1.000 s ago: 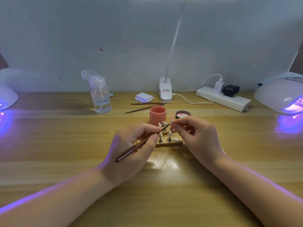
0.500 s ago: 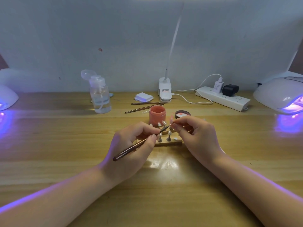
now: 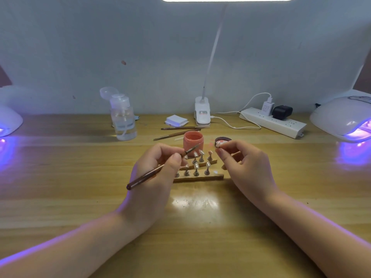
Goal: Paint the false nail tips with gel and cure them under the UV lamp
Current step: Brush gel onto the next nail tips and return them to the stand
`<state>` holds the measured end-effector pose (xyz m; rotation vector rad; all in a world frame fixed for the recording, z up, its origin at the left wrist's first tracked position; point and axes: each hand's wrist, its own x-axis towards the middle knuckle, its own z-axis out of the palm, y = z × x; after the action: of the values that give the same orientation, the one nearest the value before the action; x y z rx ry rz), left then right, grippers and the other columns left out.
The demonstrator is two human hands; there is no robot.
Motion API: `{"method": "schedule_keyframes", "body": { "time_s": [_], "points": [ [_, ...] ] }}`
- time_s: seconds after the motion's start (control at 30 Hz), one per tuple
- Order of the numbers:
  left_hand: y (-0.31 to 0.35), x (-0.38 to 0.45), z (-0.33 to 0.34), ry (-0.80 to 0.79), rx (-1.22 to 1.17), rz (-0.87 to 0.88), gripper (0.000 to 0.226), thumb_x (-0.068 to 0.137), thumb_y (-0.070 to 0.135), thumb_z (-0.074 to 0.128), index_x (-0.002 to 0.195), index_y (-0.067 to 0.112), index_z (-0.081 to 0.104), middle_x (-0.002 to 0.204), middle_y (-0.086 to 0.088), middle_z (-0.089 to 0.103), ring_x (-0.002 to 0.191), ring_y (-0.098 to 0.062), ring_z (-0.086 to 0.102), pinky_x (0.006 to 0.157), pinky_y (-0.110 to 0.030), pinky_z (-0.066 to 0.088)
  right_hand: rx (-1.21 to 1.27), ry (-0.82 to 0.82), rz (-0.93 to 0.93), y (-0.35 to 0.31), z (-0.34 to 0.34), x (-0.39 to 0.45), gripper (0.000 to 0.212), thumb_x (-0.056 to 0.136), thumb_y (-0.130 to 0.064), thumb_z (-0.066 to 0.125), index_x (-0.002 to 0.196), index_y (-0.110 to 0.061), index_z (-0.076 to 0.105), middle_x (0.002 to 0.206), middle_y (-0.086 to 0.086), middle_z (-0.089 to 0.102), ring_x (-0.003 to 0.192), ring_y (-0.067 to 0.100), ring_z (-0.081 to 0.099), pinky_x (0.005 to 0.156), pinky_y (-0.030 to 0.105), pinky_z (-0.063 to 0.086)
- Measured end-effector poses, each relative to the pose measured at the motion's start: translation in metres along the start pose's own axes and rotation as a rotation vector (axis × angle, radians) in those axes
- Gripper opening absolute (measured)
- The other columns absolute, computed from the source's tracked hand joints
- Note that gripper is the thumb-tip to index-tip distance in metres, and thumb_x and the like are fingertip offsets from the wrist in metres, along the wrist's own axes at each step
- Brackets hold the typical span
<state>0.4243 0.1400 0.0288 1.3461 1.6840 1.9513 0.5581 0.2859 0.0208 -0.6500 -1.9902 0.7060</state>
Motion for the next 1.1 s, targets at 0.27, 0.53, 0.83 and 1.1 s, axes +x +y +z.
{"method": "schedule_keyframes", "body": {
  "time_s": [0.27,0.53,0.83,1.1],
  "points": [
    [0.006,-0.002,0.009,0.164,-0.226,-0.275,0.015,0.097,0.019,0.053,0.095,0.023,0.067,0.084,0.009,0.074,0.083,0.004,0.064,0.078,-0.03,0.042,-0.158,-0.036,0.1,-0.006,0.004,-0.006,0.005,0.091,-0.022,0.065,0.09,-0.02,0.069,0.08,-0.015,0.065,0.067,0.009,0.06,0.065,0.03,0.045],
    [0.008,-0.004,0.008,0.126,-0.297,-0.254,0.014,0.097,0.015,0.052,0.099,0.02,0.065,0.085,0.009,0.073,0.09,0.001,0.067,0.083,-0.032,0.042,-0.429,-0.062,0.049,-0.011,0.003,-0.01,0.011,0.094,-0.029,0.059,0.097,-0.022,0.067,0.093,-0.009,0.068,0.076,0.011,0.056,0.062,0.027,0.037],
    [-0.003,0.006,0.004,0.123,-0.255,-0.226,0.011,0.093,0.02,0.06,0.095,0.026,0.068,0.092,0.009,0.073,0.1,-0.009,0.067,0.09,-0.037,0.044,-0.219,-0.042,0.11,-0.006,0.006,-0.004,0.006,0.09,-0.025,0.066,0.091,-0.021,0.07,0.081,-0.012,0.069,0.068,0.006,0.059,0.064,0.026,0.042],
    [-0.006,0.025,-0.004,0.154,-0.065,-0.139,0.015,0.096,0.013,0.056,0.091,0.021,0.068,0.081,0.008,0.074,0.073,-0.01,0.061,0.067,-0.015,0.049,-0.155,-0.052,0.122,0.001,0.007,0.001,0.003,0.089,-0.025,0.067,0.087,-0.024,0.069,0.071,-0.021,0.061,0.069,0.002,0.058,0.059,0.011,0.039]
  ]
}}
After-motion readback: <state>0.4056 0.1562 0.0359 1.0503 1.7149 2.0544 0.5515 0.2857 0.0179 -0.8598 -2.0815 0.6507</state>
